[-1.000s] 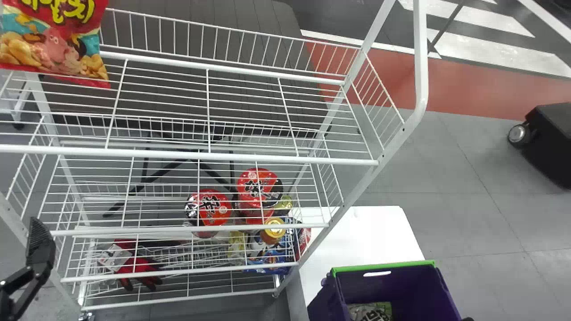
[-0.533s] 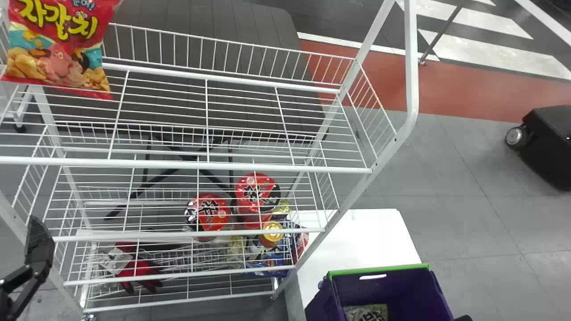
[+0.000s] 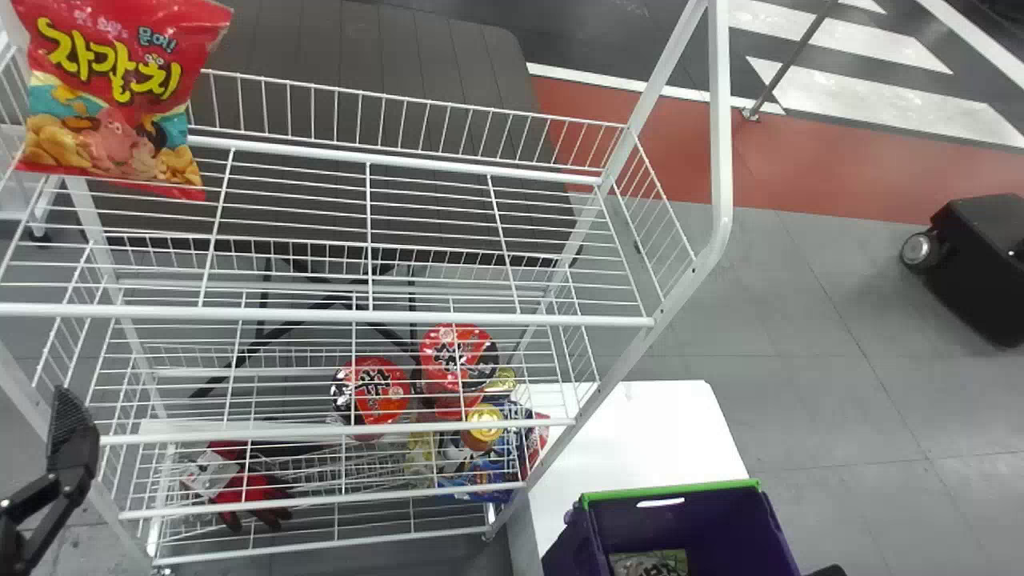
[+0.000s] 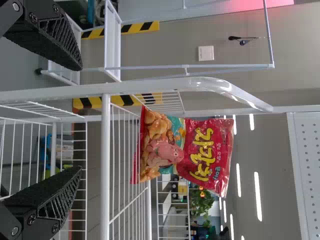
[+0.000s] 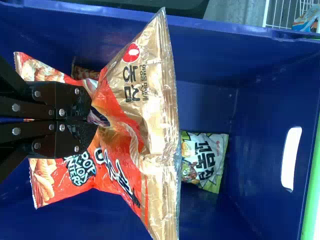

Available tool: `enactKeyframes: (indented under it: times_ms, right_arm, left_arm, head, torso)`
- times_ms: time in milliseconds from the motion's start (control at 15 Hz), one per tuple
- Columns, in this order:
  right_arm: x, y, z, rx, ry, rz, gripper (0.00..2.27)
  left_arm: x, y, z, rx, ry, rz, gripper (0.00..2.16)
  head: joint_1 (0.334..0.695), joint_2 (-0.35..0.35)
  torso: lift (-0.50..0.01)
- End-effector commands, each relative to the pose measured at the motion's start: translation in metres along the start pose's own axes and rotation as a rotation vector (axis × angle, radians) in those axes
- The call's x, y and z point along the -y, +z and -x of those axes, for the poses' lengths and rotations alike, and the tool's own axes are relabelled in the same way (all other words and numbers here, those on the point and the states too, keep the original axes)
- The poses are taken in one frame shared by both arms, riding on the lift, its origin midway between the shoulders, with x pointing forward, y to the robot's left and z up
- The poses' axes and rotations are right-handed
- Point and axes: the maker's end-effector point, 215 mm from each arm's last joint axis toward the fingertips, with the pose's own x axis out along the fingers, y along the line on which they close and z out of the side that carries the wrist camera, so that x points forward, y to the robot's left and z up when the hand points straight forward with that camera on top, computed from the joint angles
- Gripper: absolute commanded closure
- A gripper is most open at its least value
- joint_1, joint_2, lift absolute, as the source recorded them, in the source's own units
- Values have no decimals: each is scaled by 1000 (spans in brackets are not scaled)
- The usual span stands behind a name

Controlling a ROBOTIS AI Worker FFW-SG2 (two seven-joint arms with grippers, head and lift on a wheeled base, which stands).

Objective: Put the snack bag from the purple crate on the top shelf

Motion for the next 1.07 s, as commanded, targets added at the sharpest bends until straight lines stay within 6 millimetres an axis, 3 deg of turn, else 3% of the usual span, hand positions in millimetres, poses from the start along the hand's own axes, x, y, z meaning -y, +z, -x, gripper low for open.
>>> enactKeyframes:
  times_ms: [0, 1000]
  right_arm:
    - [1, -2, 0, -10, 0, -5, 2020]
    - [-6, -4, -7, -52, 13, -1, 2020]
  left_arm:
    - [0, -2, -1, -13, 0, -8, 107]
    - [-4, -2, 6, -21, 5, -26, 107]
  head:
    - [695, -350]
    - [695, -350]
  torso:
    - [-49]
    - [8]
